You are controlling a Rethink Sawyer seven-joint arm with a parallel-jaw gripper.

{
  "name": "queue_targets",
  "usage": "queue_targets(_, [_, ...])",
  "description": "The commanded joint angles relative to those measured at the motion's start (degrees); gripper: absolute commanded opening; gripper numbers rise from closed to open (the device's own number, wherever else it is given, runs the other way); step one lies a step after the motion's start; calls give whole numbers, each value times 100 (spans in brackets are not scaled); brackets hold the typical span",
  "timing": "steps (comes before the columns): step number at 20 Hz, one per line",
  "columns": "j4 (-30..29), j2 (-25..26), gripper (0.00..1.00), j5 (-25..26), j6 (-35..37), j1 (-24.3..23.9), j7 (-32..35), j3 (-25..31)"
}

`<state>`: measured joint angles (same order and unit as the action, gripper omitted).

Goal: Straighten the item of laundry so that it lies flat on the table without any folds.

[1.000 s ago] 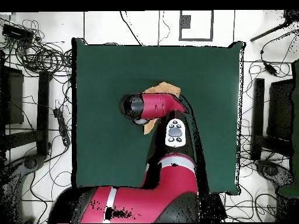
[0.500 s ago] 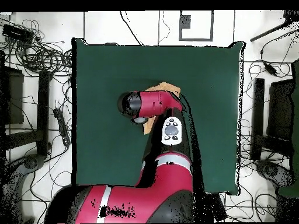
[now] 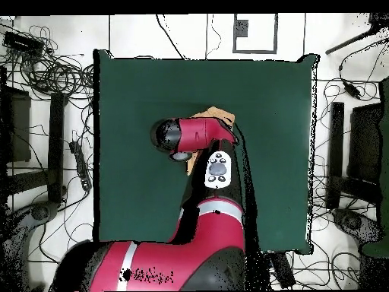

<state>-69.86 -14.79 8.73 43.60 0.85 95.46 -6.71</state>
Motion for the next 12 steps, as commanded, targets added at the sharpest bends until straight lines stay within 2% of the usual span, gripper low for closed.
queue_targets(1, [124, 931, 100, 151, -668, -114, 817, 249])
queue_targets(4, [62, 918, 100, 87, -841, -166, 835, 323])
queue_targets(12, [133, 949, 100, 398, -1000, -71, 600, 222])
